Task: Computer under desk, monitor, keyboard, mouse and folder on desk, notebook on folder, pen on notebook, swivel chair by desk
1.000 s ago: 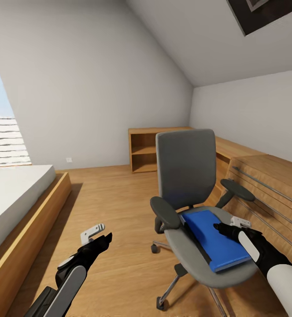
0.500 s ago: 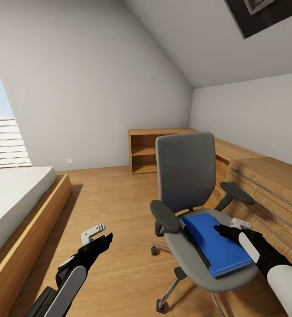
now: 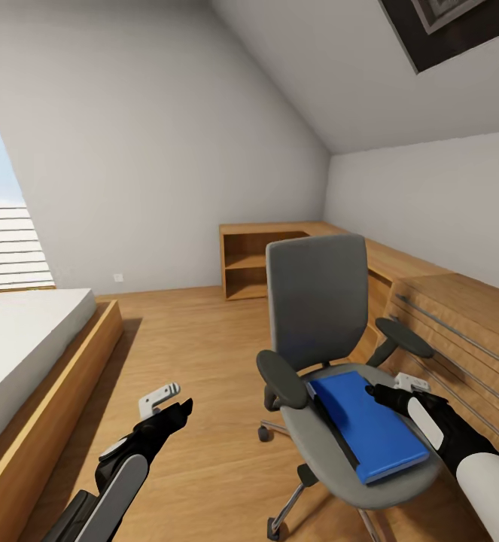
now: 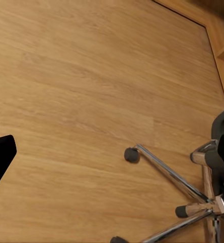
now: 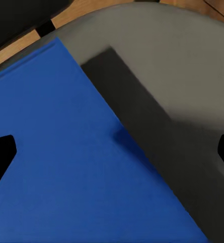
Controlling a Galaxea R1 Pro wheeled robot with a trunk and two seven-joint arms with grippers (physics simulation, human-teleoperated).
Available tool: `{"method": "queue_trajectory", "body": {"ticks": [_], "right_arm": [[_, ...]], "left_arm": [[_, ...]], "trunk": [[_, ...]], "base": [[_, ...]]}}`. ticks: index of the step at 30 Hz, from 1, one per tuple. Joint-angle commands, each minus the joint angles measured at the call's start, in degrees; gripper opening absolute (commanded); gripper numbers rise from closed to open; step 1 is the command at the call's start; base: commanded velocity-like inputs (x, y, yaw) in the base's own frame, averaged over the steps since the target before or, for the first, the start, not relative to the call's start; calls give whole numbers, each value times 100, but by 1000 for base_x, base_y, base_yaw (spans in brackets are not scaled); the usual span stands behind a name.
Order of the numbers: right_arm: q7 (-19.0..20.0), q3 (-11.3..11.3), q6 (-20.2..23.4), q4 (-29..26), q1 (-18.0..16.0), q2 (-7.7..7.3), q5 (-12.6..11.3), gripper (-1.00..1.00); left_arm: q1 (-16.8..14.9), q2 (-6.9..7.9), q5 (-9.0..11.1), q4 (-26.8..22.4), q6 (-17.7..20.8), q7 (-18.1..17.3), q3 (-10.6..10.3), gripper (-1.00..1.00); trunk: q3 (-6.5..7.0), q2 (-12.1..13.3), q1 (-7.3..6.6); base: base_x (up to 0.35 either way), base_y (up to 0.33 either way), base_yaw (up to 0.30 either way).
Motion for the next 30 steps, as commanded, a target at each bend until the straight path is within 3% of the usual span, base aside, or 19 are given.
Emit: {"method": "queue_trajectory", "body": {"ticks": [1, 30], "right_arm": [[-11, 29, 19, -7, -3, -7, -19, 100], [-13, 31, 38, -7, -3, 2, -13, 100]], "left_arm": [[-6, 4, 39, -8, 8, 47, -14, 100], [-6, -23, 40, 1, 5, 30, -175, 100]], "trunk": [[-6, -3, -1], [-6, -3, -1]], "base": [[0, 0, 0], [63, 0, 0]]}}
